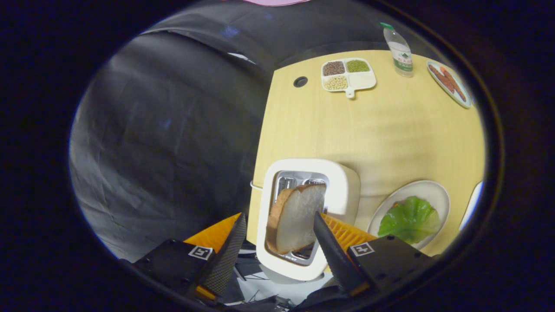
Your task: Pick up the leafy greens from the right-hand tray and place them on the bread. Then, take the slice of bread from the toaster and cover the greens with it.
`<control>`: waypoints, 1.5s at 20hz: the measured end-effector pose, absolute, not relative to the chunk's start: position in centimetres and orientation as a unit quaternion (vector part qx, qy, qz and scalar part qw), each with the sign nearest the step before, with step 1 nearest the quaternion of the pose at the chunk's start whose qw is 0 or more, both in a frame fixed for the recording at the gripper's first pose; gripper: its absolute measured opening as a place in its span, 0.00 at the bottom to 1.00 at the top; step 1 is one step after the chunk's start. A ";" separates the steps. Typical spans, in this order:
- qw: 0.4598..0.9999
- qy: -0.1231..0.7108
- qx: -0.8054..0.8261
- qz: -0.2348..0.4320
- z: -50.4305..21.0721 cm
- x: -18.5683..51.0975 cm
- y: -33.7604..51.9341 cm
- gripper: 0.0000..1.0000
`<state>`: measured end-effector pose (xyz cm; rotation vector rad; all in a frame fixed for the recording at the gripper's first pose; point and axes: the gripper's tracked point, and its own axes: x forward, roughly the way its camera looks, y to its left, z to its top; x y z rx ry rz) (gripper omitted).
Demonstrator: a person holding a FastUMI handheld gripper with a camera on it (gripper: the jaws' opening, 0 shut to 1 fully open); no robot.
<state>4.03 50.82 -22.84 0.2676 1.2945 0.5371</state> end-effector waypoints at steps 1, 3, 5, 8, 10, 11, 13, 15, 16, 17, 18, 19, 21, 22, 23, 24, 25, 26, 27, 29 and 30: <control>0.755 0.595 0.124 0.245 -22.9 4.1 51.0 0.97; 0.756 0.595 0.129 0.239 -23.0 4.4 51.2 0.89; 0.759 0.599 0.117 0.228 -23.7 4.5 50.6 0.77; 0.756 0.607 0.107 0.221 -24.2 4.3 50.1 0.59; 0.755 0.614 0.099 0.208 -24.4 4.3 49.1 0.45; 0.756 0.616 0.093 0.198 -24.7 4.5 48.4 0.36; 0.751 0.622 0.102 0.197 -24.3 4.4 48.1 0.18; 0.751 0.620 0.100 0.202 -23.9 4.2 47.7 0.18; 0.749 0.620 0.099 0.210 -23.7 4.0 47.5 0.18; 0.746 0.622 0.100 0.217 -23.4 3.6 47.4 0.18; 0.742 0.622 0.105 0.224 -22.9 3.4 47.4 0.18; 0.741 0.621 0.113 0.229 -22.2 3.2 47.3 0.18; 0.735 0.621 0.134 0.236 -20.7 3.2 46.9 0.18; 0.732 0.621 0.147 0.239 -20.0 3.3 46.5 0.18; 0.727 0.621 0.161 0.243 -19.1 3.3 46.2 0.18; 0.724 0.620 0.171 0.249 -18.3 3.4 45.8 0.18; 0.723 0.616 0.183 0.254 -17.4 3.5 45.3 0.18; 0.719 0.614 0.194 0.260 -16.7 3.5 44.9 0.18; 0.717 0.610 0.207 0.266 -15.7 3.4 44.4 0.18; 0.712 0.600 0.236 0.278 -14.3 3.7 43.2 0.18; 0.713 0.594 0.245 0.281 -13.9 4.0 42.2 0.18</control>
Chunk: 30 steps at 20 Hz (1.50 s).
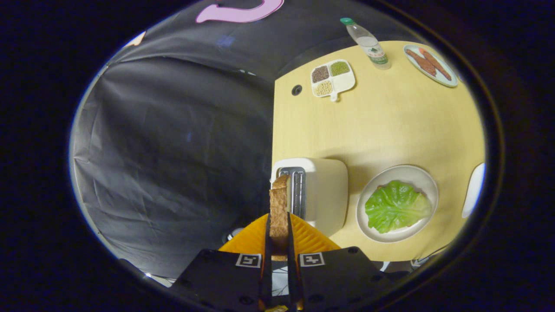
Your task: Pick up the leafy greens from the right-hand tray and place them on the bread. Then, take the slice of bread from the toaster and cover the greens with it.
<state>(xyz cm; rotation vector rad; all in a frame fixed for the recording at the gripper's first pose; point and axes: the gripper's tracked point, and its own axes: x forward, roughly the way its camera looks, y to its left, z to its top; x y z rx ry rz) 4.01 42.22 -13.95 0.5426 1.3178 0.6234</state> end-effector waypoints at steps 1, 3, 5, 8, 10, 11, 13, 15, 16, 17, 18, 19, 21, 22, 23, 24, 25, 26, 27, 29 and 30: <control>0.717 0.589 0.248 0.278 -14.0 4.4 40.8 0.18; 0.726 0.582 0.260 0.260 -15.1 5.4 37.6 0.18; 0.727 0.580 0.281 0.237 -16.4 6.2 34.7 0.18; 0.724 0.587 0.285 0.225 -19.1 5.9 31.2 0.18; 0.716 0.591 0.290 0.231 -20.8 5.3 30.0 0.18; 0.716 0.590 0.292 0.232 -21.9 5.3 29.8 0.18; 0.715 0.591 0.290 0.236 -24.1 4.8 29.3 0.18; 0.709 0.597 0.285 0.245 -26.1 4.0 29.2 0.18; 0.705 0.601 0.283 0.249 -26.9 3.6 29.5 0.18; 0.702 0.605 0.279 0.251 -27.7 3.2 29.5 0.18; 0.701 0.609 0.271 0.251 -28.8 2.9 29.7 0.18; 0.702 0.615 0.260 0.248 -30.0 2.5 29.6 0.18; 0.711 0.620 0.235 0.235 -31.9 2.5 28.8 0.18; 0.720 0.619 0.217 0.227 -32.8 2.6 28.2 0.18; 0.729 0.616 0.199 0.222 -33.6 2.8 27.6 0.18; 0.736 0.615 0.182 0.217 -34.3 2.9 27.0 0.18; 0.743 0.613 0.167 0.212 -34.9 3.0 26.6 0.18; 0.749 0.610 0.153 0.211 -35.3 3.1 26.3 0.18; 0.754 0.606 0.141 0.209 -35.7 3.0 26.1 0.18; 0.767 0.595 0.120 0.207 -36.1 3.0 25.9 0.18; 0.775 0.587 0.111 0.207 -36.3 3.1 26.0 0.18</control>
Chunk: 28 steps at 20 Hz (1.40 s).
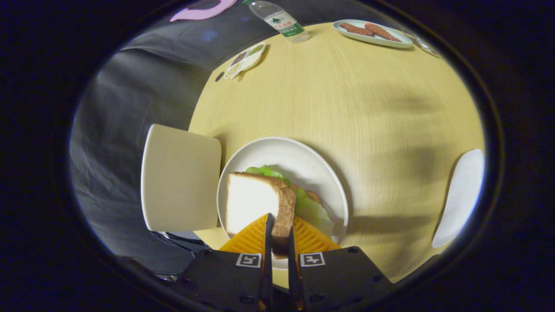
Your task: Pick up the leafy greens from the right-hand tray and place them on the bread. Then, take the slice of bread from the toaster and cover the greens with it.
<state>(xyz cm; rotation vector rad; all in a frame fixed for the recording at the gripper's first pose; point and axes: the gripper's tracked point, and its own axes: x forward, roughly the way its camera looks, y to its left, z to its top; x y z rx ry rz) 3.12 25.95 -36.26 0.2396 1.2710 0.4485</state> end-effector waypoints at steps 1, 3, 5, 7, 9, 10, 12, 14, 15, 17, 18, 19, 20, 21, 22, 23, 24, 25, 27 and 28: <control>0.783 0.578 0.101 0.208 -36.3 3.2 26.0 0.18; 0.801 0.556 0.076 0.210 -36.3 3.2 26.0 0.18; 0.820 0.532 0.040 0.208 -36.1 3.2 25.7 0.23; 0.838 0.508 0.010 0.198 -35.9 3.5 25.2 0.31; 0.855 0.483 -0.012 0.187 -35.3 3.5 24.6 0.45; 0.865 0.468 -0.024 0.182 -35.1 3.6 24.4 0.52; 0.881 0.436 -0.058 0.172 -34.8 4.0 23.4 0.66; 0.894 0.406 -0.080 0.172 -34.1 3.9 23.0 0.80; 0.901 0.389 -0.079 0.174 -33.3 3.9 22.8 0.87; 0.920 0.345 -0.059 0.178 -30.8 4.1 22.9 1.00; 0.930 0.320 -0.049 0.175 -29.3 4.4 22.6 1.00; 0.940 0.294 -0.041 0.167 -27.8 4.8 22.0 1.00; 0.949 0.271 -0.036 0.155 -26.4 5.1 21.2 0.99; 0.958 0.249 -0.035 0.136 -25.0 5.5 20.0 0.99; 0.966 0.226 -0.030 0.120 -23.2 5.6 18.8 0.99; 0.973 0.202 -0.023 0.106 -21.4 5.6 17.6 0.99; 0.979 0.181 -0.015 0.095 -19.5 5.5 16.6 0.99; 0.984 0.159 -0.011 0.084 -17.8 5.4 15.5 0.99; 0.991 0.123 -0.006 0.060 -14.4 5.2 12.9 0.99; 0.993 0.109 -0.002 0.053 -12.9 4.8 11.8 0.99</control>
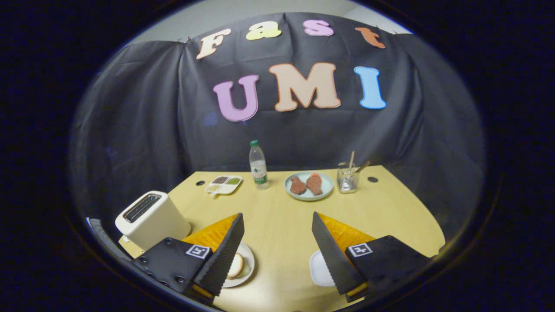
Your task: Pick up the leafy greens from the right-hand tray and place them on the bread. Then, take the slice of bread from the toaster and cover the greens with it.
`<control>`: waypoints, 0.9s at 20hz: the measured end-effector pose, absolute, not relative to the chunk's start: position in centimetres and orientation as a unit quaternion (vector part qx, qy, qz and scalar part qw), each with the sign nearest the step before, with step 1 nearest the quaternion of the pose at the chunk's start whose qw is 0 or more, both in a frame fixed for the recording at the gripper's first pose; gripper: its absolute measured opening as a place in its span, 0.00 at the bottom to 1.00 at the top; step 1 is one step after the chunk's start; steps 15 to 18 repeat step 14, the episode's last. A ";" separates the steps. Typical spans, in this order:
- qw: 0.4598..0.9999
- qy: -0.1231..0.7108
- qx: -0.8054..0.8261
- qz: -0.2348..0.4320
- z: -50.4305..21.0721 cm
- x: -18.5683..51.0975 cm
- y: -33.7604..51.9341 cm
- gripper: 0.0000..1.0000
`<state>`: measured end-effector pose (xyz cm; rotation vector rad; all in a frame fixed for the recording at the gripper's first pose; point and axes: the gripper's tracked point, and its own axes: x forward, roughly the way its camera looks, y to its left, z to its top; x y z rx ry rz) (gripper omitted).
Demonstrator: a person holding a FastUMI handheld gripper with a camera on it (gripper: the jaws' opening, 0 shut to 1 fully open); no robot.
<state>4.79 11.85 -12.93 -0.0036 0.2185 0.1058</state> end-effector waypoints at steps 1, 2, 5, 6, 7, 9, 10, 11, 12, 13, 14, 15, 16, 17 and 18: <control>0.994 0.095 0.005 0.048 -11.4 4.4 11.0 0.99; 0.996 0.080 0.012 0.044 -9.9 3.9 10.3 0.99; 0.998 0.044 0.012 0.044 -6.8 3.7 8.8 0.99; 0.998 0.039 0.012 0.041 -6.1 3.4 7.9 0.99; 0.999 0.033 0.015 0.038 -5.1 3.4 7.1 0.99; 0.999 0.023 0.021 0.031 -3.8 2.8 5.7 0.99; 0.999 0.020 0.023 0.028 -3.5 2.6 5.2 0.99; 0.999 0.017 0.024 0.025 -3.3 2.4 4.5 0.99; 0.999 0.014 0.022 0.022 -3.0 2.1 4.0 0.99; 1.000 0.014 0.019 0.019 -3.0 2.0 3.4 0.99; 1.000 0.013 0.017 0.016 -3.0 1.7 3.0 0.99; 1.000 0.013 0.017 0.016 -3.0 1.7 3.0 0.99; 1.000 0.013 0.017 0.016 -3.0 1.7 3.0 0.99; 1.000 0.013 0.017 0.016 -3.0 1.7 3.0 0.99; 1.000 0.013 0.017 0.016 -3.0 1.7 3.0 0.99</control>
